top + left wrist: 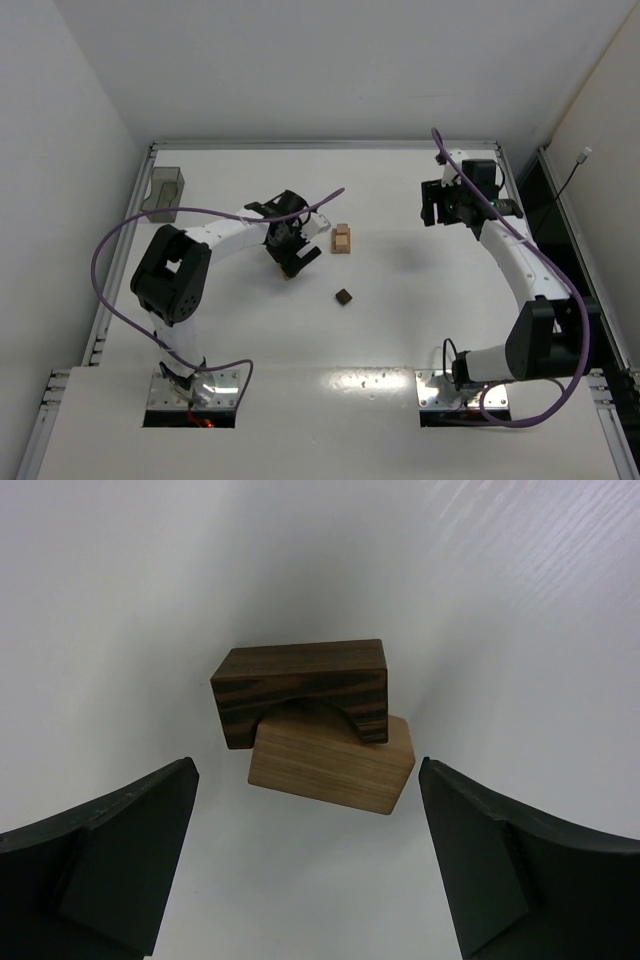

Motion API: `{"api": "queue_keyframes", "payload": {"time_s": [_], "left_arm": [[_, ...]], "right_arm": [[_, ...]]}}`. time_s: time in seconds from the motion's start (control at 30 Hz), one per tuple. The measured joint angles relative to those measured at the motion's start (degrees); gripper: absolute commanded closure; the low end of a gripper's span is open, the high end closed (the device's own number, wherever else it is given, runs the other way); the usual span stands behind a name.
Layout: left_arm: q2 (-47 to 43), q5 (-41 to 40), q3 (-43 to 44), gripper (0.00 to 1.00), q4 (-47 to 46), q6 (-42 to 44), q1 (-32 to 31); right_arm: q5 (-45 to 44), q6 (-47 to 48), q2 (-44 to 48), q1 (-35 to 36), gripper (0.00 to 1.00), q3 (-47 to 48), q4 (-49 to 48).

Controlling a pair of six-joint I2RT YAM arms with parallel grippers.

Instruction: Build the wood block tower

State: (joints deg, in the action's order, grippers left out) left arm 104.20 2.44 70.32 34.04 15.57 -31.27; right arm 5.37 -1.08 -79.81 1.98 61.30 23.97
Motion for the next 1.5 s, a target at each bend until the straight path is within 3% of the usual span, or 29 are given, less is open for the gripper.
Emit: {"api": "queue_keyframes", "payload": {"time_s": [0.2, 0.43, 0.67, 1.0, 1.13, 1.5], "left_arm": [[0.0, 2.23, -0.22, 0.1, 0.15, -0.24, 0.09], [0.0, 4.26, -0.37, 0.18, 0.57, -1.07, 0.09], [0.0, 5.66, -0.96, 0.28, 0.66, -1.7, 0.11], [-0.07, 6.86, -1.6, 0.5, 1.38, -2.49, 0.11], [-0.07, 6.82, -1.6, 0.5, 1.62, -2.56, 0.11], [-0.09, 6.67, -0.85, 0.89, 3.32, -2.75, 0.11]], "right_arm": [[0.42, -0.04, 0.0, -0.02, 0.37, 0.0, 0.13], [0.7, -0.04, 0.0, -0.22, 0.37, 0.0, 0.13], [0.81, -0.04, 0.0, -0.92, 0.37, 0.0, 0.13], [0.87, -0.24, 0.0, -1.11, 0.37, 0.0, 0.13], [1.18, -0.52, 0.04, -1.11, 0.37, -0.26, 0.09], [1.38, -0.92, 0.13, -1.11, 0.37, -1.6, 0.13]]}}
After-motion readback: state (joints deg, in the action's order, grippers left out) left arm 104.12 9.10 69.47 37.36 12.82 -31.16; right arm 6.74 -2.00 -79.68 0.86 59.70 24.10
